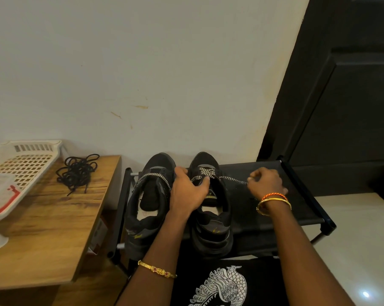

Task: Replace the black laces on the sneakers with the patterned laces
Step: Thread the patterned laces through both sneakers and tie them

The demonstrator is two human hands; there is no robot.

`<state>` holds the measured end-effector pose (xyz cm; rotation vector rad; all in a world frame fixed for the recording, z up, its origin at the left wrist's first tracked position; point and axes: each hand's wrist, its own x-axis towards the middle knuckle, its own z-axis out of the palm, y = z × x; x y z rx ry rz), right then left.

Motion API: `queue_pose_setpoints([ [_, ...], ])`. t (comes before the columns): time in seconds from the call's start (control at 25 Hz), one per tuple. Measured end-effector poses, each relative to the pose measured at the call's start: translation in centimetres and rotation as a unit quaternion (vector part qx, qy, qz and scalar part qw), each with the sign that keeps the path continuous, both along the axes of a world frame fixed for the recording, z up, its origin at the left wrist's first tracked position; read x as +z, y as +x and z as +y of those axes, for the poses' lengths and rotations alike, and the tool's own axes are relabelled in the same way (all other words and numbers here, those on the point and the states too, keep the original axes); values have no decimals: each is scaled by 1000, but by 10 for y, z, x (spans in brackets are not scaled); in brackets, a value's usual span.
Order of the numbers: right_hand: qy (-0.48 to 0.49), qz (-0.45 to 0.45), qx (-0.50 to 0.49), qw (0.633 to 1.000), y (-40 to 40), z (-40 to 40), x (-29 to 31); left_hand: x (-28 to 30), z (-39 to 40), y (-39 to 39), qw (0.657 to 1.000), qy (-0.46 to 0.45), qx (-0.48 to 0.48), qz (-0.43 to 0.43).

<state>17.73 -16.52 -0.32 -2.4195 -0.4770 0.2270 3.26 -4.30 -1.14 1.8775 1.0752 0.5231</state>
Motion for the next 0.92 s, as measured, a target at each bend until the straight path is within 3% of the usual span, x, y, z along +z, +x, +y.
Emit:
queue_pose_setpoints([
  [0.08, 43, 36, 99, 993, -10, 17, -1, 0, 7, 4, 995, 35, 14, -87],
  [0.2, 89, 97, 166, 977, -20, 36, -5, -14, 20, 11, 997, 40, -29, -56],
  [0.64, 80, 103, 117, 985, -17, 34, -2, -19, 23, 10, 999, 24, 5, -32],
  [0.72, 128, 145, 94, 977, -16, 23, 7, -14, 21, 4, 998, 21, 5, -64],
  [0.76, 189, 199, 79, 958, -16, 15, 16, -9, 20, 1, 995, 21, 11, -99],
  [0.84, 330, 328, 81, 881, -18, 1, 39, 6, 13, -2, 985, 22, 14, -173],
  [0.92, 409, 383, 124, 819, -20, -10, 60, 24, -5, 0, 971, -40, -39, -231],
])
